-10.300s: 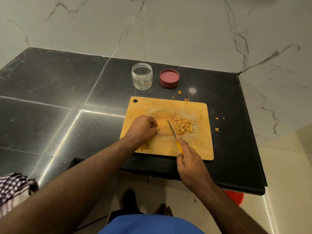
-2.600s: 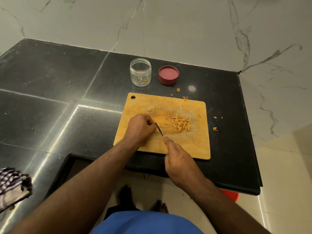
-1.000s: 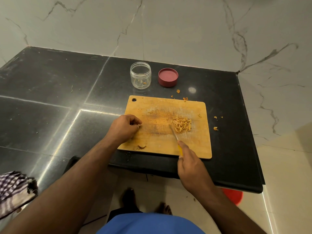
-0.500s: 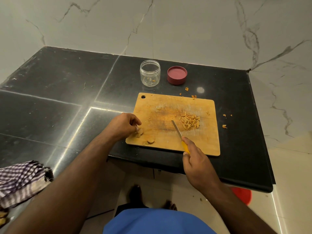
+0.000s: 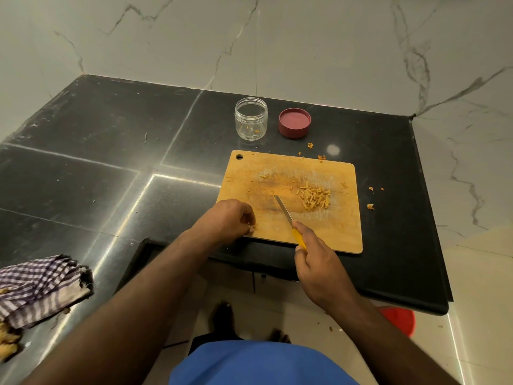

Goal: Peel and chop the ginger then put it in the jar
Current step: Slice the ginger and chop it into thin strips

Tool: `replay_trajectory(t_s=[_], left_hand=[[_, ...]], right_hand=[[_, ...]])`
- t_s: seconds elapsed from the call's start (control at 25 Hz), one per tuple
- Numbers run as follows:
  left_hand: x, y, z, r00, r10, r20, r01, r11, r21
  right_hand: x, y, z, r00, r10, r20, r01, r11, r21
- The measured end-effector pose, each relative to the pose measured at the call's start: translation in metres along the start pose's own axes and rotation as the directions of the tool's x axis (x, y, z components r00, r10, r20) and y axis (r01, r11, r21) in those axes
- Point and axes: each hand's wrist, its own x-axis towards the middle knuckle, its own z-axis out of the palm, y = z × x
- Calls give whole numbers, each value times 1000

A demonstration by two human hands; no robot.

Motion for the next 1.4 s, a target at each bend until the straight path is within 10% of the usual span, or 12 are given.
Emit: replay_trajectory(t_s=[1.4], left_hand=[[70,36,17,965,-128,-228,73,969,-237]], right_hand=[[22,7,-11,1000,24,-4,-24,1000,-12]])
